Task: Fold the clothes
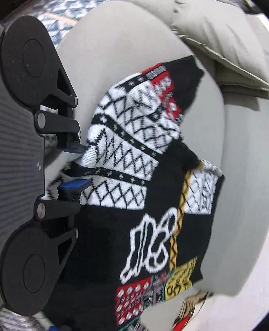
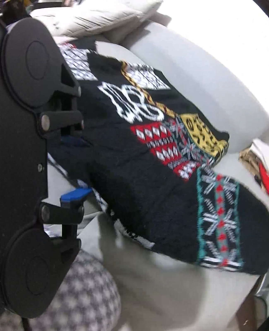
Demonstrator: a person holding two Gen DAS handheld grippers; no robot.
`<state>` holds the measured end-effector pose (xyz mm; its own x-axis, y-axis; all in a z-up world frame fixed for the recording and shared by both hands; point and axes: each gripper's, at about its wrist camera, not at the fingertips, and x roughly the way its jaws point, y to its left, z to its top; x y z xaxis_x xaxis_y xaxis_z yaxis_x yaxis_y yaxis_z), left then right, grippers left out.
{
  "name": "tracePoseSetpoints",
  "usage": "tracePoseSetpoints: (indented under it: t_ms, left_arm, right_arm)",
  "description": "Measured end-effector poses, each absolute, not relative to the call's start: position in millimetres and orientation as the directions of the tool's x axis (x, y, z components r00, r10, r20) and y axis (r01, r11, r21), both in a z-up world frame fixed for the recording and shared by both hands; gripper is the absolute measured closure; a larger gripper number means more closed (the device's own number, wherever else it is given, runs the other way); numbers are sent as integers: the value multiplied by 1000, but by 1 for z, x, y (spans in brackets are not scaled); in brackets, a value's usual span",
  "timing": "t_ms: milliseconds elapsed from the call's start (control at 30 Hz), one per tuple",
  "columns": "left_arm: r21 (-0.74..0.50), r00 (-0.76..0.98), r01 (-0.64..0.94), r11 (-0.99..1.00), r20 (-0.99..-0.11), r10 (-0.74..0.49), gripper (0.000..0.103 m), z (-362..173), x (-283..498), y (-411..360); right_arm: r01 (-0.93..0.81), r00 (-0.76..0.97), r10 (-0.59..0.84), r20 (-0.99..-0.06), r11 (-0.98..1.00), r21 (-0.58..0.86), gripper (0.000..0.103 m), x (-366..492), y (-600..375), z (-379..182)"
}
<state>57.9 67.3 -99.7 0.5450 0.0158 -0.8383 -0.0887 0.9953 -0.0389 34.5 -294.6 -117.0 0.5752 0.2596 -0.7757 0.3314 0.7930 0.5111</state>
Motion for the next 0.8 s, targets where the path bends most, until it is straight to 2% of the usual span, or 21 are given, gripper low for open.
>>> tracePoseSetpoints:
  t_ms: [100, 200, 267, 300, 400, 467, 500, 533, 567, 600, 633, 700, 733, 800]
  left_arm:
    - [-60, 608, -45, 997, -793, -20, 73, -63, 49, 67]
    - [-77, 709, -8, 997, -703, -48, 72, -18, 49, 69]
    - [-92, 761, 17, 996, -645, -72, 64, 8, 55, 71]
    - [-94, 776, 30, 995, -626, -83, 63, 17, 60, 71]
    - [-74, 803, 50, 996, -590, -84, 61, 27, 81, 71]
    - [-50, 791, 52, 997, -608, -72, 58, 10, 107, 69]
    - [-40, 778, 54, 998, -625, -67, 58, -3, 121, 68]
    - [-30, 764, 56, 998, -642, -62, 58, -16, 136, 67]
    - [-20, 750, 57, 998, -658, -56, 59, -29, 150, 65]
    - [-9, 736, 60, 998, -675, -50, 59, -42, 165, 64]
    - [-9, 721, 61, 998, -692, -50, 61, -55, 179, 64]
    - [-50, 683, 52, 997, -727, -72, 67, -85, 209, 68]
    - [-71, 671, 40, 997, -737, -80, 74, -97, 223, 70]
    - [-113, 659, 32, 993, -744, -105, 76, -114, 249, 70]
  right_arm:
    - [251, 602, 321, -731, 793, 555, 54, 23, -290, -78]
    - [139, 677, 345, -650, 807, 573, 52, 24, -287, -32]
    - [59, 729, 369, -576, 805, 590, 46, 30, -287, -1]
    - [32, 745, 375, -552, 806, 591, 45, 38, -285, 9]
    - [-47, 772, 398, -496, 814, 579, 40, 66, -282, 25]
    - [-50, 766, 404, -500, 813, 580, 41, 89, -283, 17]
    - [-53, 760, 413, -502, 809, 585, 42, 102, -286, 7]
    - [-42, 756, 411, -510, 808, 588, 56, 118, -288, -7]
    - [-31, 752, 405, -519, 809, 587, 78, 135, -290, -23]
    - [-20, 749, 399, -529, 811, 584, 86, 151, -292, -39]
    - [-5, 740, 390, -548, 818, 575, 90, 168, -294, -57]
    - [21, 723, 372, -582, 830, 557, 90, 202, -296, -90]
    - [33, 715, 364, -596, 835, 549, 90, 220, -296, -105]
    - [35, 700, 381, -604, 827, 561, 90, 252, -294, -128]
